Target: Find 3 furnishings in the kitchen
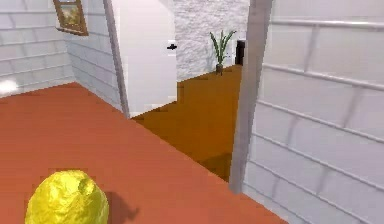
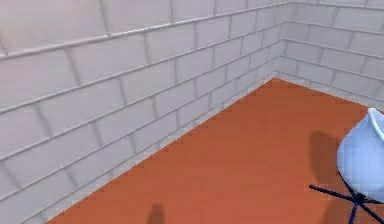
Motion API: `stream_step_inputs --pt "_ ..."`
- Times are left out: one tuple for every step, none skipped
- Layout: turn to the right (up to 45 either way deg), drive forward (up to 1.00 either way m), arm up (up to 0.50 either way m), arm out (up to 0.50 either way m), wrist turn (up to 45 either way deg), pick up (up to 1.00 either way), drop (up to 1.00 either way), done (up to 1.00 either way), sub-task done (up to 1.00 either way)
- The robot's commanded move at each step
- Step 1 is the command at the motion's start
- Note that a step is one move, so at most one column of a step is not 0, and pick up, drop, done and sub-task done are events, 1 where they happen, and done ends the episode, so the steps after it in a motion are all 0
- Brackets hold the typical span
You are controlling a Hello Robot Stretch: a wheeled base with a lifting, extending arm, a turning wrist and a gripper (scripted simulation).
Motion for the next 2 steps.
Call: stream_step_inputs --pt "45.0 0.00 0.00 0.00 0.0 0.00 0.00 0.00 0.00" --pt "45.0 0.00 0.00 0.00 0.0 0.00 0.00 0.00 0.00"
